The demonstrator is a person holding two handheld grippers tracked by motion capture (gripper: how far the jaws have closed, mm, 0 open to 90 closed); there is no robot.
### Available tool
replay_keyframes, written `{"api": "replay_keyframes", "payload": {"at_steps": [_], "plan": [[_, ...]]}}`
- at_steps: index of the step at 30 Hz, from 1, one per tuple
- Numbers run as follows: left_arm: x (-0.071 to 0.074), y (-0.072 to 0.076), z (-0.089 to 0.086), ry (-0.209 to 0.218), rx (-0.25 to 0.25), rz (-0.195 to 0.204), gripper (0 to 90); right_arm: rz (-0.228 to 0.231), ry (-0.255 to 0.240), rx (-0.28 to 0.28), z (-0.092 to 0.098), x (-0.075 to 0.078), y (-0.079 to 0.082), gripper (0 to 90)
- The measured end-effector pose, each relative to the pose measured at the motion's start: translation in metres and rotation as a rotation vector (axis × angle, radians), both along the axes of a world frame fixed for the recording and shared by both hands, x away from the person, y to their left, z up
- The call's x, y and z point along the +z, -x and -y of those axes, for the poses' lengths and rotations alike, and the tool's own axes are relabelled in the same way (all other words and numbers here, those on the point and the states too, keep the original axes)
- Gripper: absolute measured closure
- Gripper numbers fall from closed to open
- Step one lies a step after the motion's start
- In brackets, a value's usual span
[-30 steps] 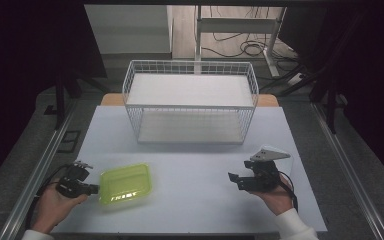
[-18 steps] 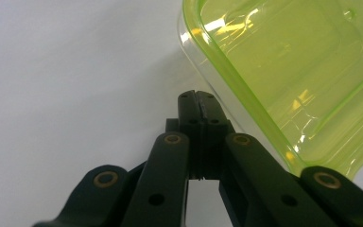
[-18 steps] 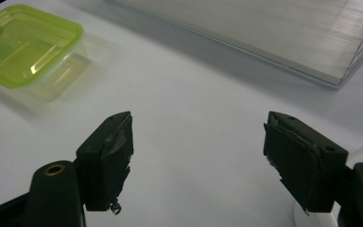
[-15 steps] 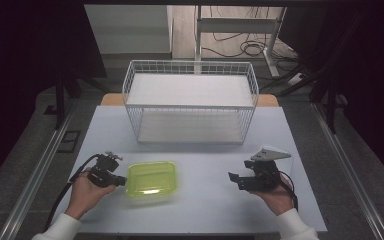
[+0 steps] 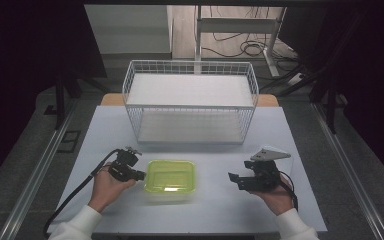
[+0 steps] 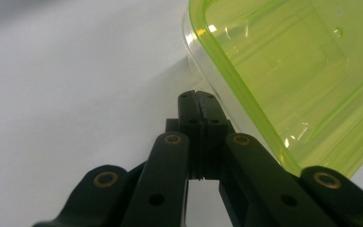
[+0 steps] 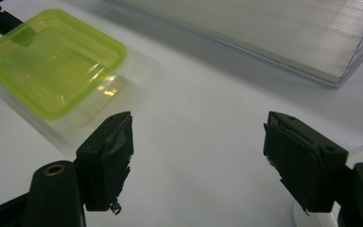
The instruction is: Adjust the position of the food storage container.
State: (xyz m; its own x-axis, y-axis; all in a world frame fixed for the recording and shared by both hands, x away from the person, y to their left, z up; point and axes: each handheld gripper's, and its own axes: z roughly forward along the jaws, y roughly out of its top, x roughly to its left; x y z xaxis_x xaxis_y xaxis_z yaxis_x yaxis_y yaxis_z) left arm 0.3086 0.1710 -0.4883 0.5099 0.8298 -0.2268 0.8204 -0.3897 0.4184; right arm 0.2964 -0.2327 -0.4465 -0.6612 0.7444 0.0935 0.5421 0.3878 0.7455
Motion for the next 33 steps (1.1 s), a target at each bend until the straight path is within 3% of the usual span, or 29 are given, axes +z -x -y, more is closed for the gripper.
{"api": "replay_keyframes", "payload": {"at_steps": [9,14,23,27,32,33], "plan": [[-0.003,-0.008,0.023,0.005,-0.029,0.011,89.9,0.000,-0.002,-0.005,0.000,0.000,0.000,25.0],[-0.003,-0.010,0.028,0.016,-0.032,0.014,90.0,-0.001,0.003,-0.009,0.001,-0.001,0.000,25.0],[-0.005,-0.002,0.033,0.036,-0.076,0.002,89.8,0.000,0.010,-0.017,0.000,-0.002,0.000,24.9],[-0.005,-0.001,0.032,0.018,-0.061,0.028,89.8,0.005,0.011,-0.029,-0.001,0.000,0.001,24.4],[0.003,-0.001,0.025,0.031,-0.044,0.059,87.9,0.021,0.002,-0.034,-0.005,0.006,0.005,23.8],[0.005,0.003,0.022,0.003,-0.017,0.104,80.7,0.023,-0.003,-0.038,-0.007,0.008,0.006,23.1]]}}
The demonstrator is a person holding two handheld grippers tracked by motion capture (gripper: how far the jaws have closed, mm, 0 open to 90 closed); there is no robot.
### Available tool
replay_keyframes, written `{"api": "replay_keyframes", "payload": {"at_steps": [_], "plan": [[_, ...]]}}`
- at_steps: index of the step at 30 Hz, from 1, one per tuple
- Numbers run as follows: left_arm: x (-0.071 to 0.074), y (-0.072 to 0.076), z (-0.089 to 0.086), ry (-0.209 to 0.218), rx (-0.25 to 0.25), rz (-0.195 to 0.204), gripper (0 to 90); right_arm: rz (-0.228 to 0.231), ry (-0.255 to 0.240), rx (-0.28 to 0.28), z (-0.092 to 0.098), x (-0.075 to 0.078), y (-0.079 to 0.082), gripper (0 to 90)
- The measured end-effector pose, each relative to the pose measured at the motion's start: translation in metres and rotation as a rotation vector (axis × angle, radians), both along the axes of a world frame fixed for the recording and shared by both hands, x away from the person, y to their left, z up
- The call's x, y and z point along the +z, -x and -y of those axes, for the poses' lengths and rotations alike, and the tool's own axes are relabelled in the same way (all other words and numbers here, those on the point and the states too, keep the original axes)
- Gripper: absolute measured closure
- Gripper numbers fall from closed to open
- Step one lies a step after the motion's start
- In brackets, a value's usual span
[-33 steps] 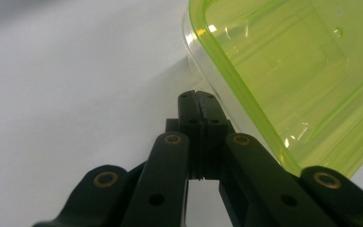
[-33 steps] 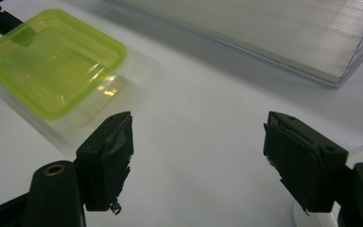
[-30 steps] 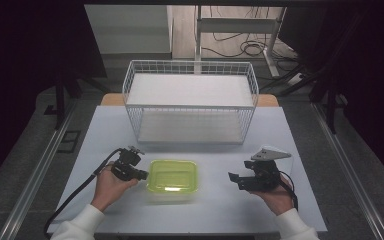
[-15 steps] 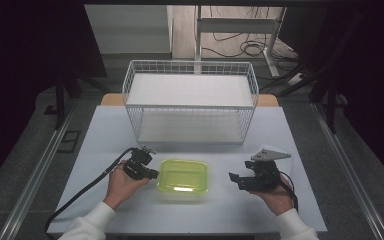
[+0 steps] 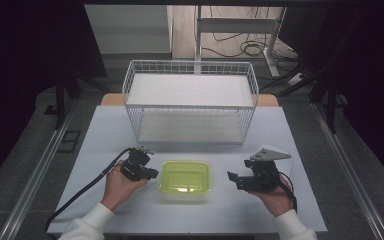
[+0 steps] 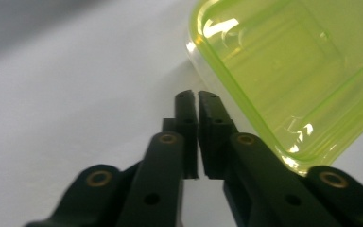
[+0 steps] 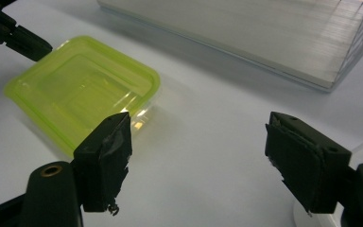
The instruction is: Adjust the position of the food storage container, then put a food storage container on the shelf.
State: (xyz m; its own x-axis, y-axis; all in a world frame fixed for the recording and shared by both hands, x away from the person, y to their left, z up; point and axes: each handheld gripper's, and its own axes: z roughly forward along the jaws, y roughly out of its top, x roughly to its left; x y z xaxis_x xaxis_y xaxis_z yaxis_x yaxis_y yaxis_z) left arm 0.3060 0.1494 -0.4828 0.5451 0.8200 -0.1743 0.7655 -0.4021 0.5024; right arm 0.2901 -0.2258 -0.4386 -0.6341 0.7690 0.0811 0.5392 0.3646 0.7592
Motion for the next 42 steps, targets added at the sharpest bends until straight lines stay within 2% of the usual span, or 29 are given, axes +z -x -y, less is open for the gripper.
{"api": "replay_keyframes", "payload": {"at_steps": [2,3,6,7,8,10,13,17,18,20,22,23,27,29,30,32,34,38,42], "plan": [[0.001,0.001,-0.001,-0.005,0.010,0.009,66.7,0.000,0.000,-0.011,-0.001,0.001,0.000,22.2],[0.004,0.005,-0.006,0.007,0.040,0.036,58.3,-0.003,-0.018,-0.022,-0.002,0.003,0.001,19.9],[0.012,0.006,-0.013,0.045,0.065,0.039,39.7,-0.012,-0.035,-0.015,-0.006,0.005,0.003,16.7],[0.012,0.006,-0.013,0.045,0.065,0.039,36.6,-0.017,-0.040,-0.010,-0.008,0.005,0.003,16.0],[0.015,0.007,-0.015,0.057,0.074,0.045,36.6,-0.017,-0.040,-0.010,-0.008,0.005,0.003,16.0],[0.020,0.010,-0.018,0.096,0.094,0.055,30.5,-0.015,-0.035,-0.004,-0.013,0.004,0.004,15.3],[0.025,0.014,-0.021,0.125,0.094,0.077,25.6,-0.028,-0.033,0.007,-0.020,0.002,0.002,15.6],[0.025,0.016,-0.020,0.147,0.095,0.086,23.6,-0.051,-0.049,0.017,-0.022,0.000,0.000,16.2],[0.023,0.014,-0.022,0.201,0.094,0.059,22.7,-0.067,-0.052,0.018,-0.023,-0.002,0.000,16.8],[0.023,0.012,-0.023,0.254,0.102,0.041,22.2,-0.084,-0.062,0.027,-0.024,-0.004,0.000,18.8],[0.023,0.012,-0.023,0.269,0.101,0.038,22.5,-0.095,-0.068,0.024,-0.024,-0.004,0.000,20.0],[0.023,0.012,-0.021,0.299,0.107,0.037,23.3,-0.100,-0.074,0.023,-0.025,-0.004,-0.001,20.7],[0.020,0.012,-0.018,0.300,0.102,0.024,24.7,-0.108,-0.100,0.001,-0.026,-0.005,-0.003,24.1],[0.019,0.013,-0.016,0.299,0.100,0.010,26.3,-0.138,-0.108,-0.011,-0.030,-0.007,-0.006,26.0],[0.019,0.013,-0.016,0.299,0.100,0.010,26.9,-0.138,-0.108,-0.011,-0.030,-0.007,-0.006,26.0],[0.019,0.012,-0.015,0.313,0.104,0.000,28.1,-0.176,-0.106,-0.026,-0.036,-0.010,-0.010,27.0],[0.020,0.010,-0.014,0.354,0.119,-0.009,29.7,-0.194,-0.106,-0.029,-0.039,-0.012,-0.012,27.9],[0.018,0.009,-0.013,0.349,0.124,-0.020,30.5,-0.218,-0.110,-0.044,-0.044,-0.013,-0.018,29.3],[0.013,0.010,-0.008,0.344,0.100,-0.037,31.1,-0.231,-0.091,-0.051,-0.054,-0.019,-0.023,30.4]]}}
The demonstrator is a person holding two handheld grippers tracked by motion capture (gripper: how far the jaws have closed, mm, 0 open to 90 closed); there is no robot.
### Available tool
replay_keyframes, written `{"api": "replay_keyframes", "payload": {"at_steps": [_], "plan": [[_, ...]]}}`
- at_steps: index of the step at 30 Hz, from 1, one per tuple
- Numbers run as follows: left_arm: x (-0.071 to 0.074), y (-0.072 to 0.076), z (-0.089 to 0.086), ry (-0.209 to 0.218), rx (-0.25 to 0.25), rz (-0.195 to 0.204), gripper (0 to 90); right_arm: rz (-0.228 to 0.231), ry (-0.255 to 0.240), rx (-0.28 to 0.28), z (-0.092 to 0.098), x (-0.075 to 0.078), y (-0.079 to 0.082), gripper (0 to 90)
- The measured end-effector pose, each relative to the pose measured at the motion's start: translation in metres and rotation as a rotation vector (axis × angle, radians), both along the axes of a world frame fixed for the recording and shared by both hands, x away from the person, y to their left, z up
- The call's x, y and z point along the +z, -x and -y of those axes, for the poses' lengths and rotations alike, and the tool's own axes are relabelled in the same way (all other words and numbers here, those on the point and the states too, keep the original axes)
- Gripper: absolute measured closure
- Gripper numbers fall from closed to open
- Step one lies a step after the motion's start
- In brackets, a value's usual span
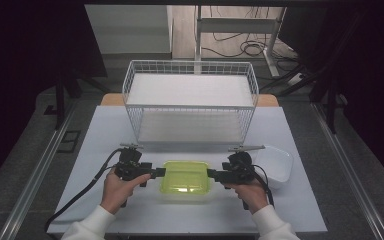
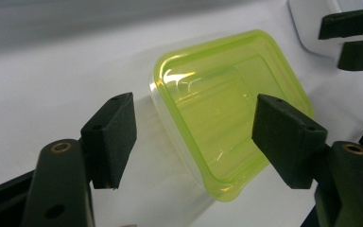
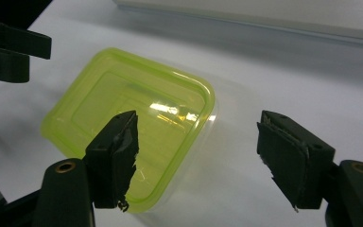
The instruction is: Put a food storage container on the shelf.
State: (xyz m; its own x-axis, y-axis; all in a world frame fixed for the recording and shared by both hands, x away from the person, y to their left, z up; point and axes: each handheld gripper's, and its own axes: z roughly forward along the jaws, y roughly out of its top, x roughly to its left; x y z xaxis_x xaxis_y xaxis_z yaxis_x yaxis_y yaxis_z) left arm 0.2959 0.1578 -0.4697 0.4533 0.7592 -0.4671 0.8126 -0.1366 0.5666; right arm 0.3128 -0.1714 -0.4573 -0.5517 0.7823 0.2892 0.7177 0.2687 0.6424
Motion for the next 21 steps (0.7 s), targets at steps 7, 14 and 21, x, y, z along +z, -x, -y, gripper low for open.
{"api": "replay_keyframes", "payload": {"at_steps": [7,14,21], "plan": [[-0.003,-0.002,0.001,0.010,-0.007,-0.017,33.9,-0.018,-0.019,0.008,-0.005,-0.002,-0.007,35.8],[-0.010,-0.004,0.000,0.046,0.002,-0.050,36.0,-0.049,-0.024,0.013,-0.008,-0.009,-0.010,37.8],[-0.019,-0.006,0.001,0.062,0.001,-0.098,39.8,-0.082,-0.032,0.006,-0.011,-0.018,-0.007,39.2]]}}
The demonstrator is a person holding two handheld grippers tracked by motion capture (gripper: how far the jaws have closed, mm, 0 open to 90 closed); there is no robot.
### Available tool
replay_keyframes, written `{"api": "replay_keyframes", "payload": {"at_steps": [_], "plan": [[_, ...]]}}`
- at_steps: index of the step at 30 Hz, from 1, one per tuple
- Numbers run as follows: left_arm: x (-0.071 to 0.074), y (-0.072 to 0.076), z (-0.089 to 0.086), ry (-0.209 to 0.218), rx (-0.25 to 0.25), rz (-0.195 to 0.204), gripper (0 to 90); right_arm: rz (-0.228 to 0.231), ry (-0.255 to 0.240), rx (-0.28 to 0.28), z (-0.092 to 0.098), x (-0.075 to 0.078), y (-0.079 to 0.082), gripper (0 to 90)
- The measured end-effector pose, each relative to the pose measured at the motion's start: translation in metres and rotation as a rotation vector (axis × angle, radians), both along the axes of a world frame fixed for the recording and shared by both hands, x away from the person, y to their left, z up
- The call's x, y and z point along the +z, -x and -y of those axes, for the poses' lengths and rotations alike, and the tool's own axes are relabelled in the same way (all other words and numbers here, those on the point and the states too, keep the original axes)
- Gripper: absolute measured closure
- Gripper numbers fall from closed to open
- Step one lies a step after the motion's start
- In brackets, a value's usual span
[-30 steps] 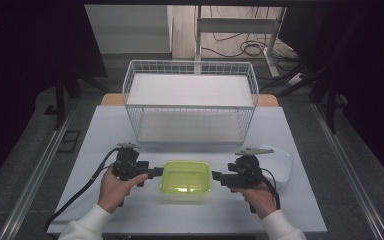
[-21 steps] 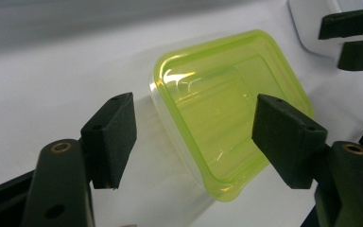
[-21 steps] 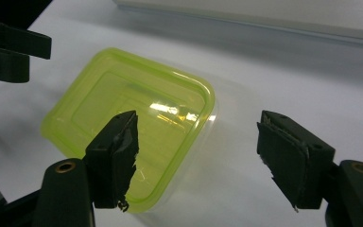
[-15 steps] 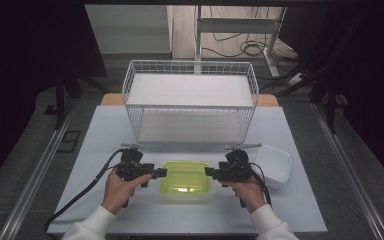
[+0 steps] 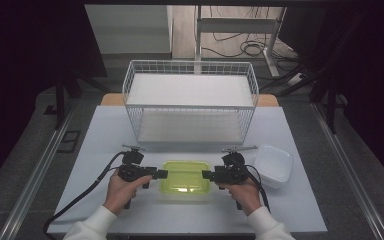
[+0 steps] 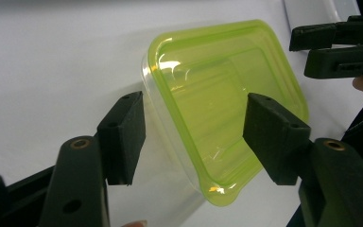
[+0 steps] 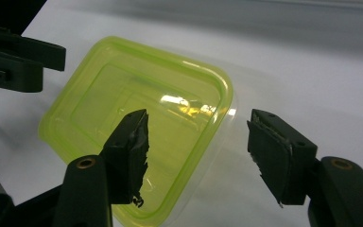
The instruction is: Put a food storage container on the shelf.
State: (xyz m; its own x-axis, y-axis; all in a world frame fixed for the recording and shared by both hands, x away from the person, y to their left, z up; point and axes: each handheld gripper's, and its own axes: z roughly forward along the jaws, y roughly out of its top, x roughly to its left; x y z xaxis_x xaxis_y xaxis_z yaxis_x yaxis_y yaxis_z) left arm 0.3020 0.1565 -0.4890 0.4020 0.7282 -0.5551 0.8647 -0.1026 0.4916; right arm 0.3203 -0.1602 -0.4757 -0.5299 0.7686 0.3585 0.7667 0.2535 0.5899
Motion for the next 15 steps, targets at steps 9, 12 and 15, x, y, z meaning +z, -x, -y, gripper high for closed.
{"api": "replay_keyframes", "payload": {"at_steps": [9,12,15], "plan": [[-0.010,-0.004,0.002,0.032,0.001,-0.042,50.4,-0.027,-0.019,-0.011,0.001,-0.008,-0.002,46.1],[-0.016,-0.007,-0.001,0.060,0.011,-0.072,53.6,-0.042,-0.034,-0.008,0.000,-0.011,-0.003,47.8],[-0.019,-0.008,0.000,0.069,-0.003,-0.092,57.1,-0.051,-0.030,0.002,-0.002,-0.015,-0.003,49.3]]}}
